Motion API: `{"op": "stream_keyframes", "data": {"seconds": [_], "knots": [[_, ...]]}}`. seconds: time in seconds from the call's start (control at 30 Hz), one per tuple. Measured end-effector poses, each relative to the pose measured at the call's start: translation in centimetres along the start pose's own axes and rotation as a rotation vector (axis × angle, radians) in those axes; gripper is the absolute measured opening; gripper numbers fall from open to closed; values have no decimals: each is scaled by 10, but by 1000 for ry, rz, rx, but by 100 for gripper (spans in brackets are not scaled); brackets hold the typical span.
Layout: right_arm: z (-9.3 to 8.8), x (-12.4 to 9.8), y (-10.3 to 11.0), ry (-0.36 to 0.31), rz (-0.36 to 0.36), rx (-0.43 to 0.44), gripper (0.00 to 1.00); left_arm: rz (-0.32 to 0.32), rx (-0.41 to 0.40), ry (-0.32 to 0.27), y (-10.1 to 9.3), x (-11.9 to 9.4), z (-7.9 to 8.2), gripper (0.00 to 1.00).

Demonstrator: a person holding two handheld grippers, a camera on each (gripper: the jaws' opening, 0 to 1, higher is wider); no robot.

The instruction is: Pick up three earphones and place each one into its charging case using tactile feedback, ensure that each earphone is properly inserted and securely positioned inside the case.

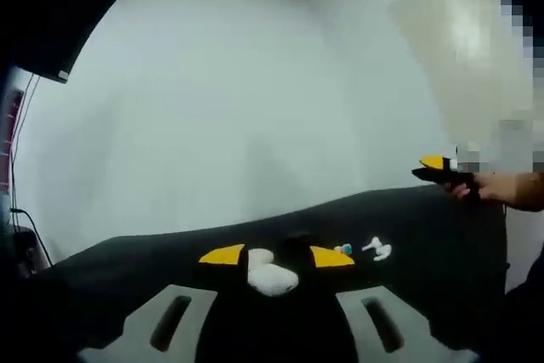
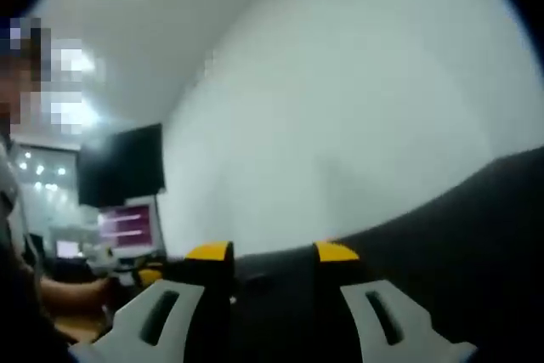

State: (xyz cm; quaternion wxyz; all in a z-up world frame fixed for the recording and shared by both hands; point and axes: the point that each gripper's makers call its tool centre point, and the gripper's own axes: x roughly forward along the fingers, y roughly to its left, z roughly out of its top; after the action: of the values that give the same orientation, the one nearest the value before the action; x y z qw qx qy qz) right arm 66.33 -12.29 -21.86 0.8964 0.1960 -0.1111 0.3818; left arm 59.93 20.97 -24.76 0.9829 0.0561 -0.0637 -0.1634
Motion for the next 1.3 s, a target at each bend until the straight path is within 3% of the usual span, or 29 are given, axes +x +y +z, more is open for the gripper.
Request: {"op": "stream_keyframes", "data": {"seconds": [0.4, 0.53, 0.73, 0.83, 1.17, 1.3], "knots": [[-1, -1, -4, 10, -12, 27, 33, -18, -2, -8, -2, 0, 1, 25], [-6, -1, -12, 38, -76, -27, 33, -20, -2, -4, -2, 1, -1, 25], [-27, 5, -12, 159, -59, -68, 33, -14, -5, -8, 0, 1, 0, 25], [-32, 6, -11, 182, -62, -92, 33, -12, -7, -6, -1, 1, 0, 25], [-29, 5, -10, 169, -55, -117, 34, -19, 8, 67, 2, 9, -15, 25], [-31, 6, -6, 174, -32, -132, 34, 2, -1, 121, 7, 13, -26, 30]]}}
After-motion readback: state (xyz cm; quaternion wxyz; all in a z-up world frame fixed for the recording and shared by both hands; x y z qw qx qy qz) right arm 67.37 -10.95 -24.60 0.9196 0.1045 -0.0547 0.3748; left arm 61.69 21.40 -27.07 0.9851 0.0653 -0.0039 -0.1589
